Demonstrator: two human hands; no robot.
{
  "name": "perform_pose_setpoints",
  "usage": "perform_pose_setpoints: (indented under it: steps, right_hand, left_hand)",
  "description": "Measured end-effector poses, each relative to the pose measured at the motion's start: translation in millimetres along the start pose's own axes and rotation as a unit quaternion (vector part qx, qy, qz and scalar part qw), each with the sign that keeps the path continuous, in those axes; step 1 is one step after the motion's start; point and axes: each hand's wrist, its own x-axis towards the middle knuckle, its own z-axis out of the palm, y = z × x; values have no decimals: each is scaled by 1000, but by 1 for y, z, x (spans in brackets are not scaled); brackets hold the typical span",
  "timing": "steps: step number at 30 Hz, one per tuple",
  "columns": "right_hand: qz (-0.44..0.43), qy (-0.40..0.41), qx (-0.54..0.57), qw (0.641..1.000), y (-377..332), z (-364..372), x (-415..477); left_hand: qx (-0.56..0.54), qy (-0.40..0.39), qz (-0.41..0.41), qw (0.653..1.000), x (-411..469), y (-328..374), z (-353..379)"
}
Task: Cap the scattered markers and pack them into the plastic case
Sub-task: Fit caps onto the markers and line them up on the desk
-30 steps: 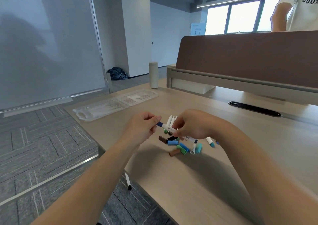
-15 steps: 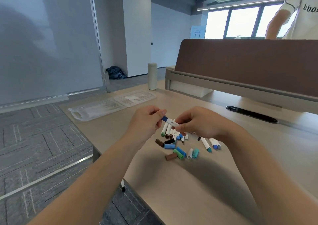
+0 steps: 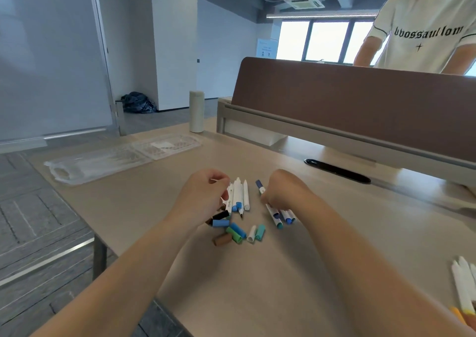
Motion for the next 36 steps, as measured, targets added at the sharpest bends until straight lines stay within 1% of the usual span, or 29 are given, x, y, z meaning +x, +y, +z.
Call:
perform_pose_setpoints:
  steps: [5,9,11,16,19,23,25,27,29,33,36]
  right_hand:
    - [-1,8,-20,1000,0,13,10]
    - [-8,49,-24,998,-2,20,17]
    - [-12,53,-7,998,-9,23,20]
    - [-19,36,35,999,-28,23,25]
    - [-10,-8,5,1000,-36,22,25]
    - [-17,-31,-38,999,-41,21,23]
    - [-21,-43,-44,998,-41,16,19]
    - [-30,-27,-20,999,-36,7,13]
    - [-39,-23,19,999,-28,-3,4]
    - [-42,-51,95,993,-11,-14,-17]
    - [-52,-48,123,990,-2,-15,-27]
  left_hand:
    - [21,-10,8,1000,1,-2,0]
    - [34,-14,12,999,3,-6,-2]
    - [34,-13,13,999,3,-8,-2]
    - [63,-19,24,998,3,-9,-3]
    - [120,-16,45,992,2,-7,-5]
    - [189,-21,60,980,-1,-5,-6]
    - [256,-35,69,964,-2,-4,-4]
    - [345,-63,96,932,-3,-2,1]
    - [403,-107,126,900,-6,0,9]
    - [435,-190,143,868,-11,3,25]
    - [461,-213,162,846,-12,5,32]
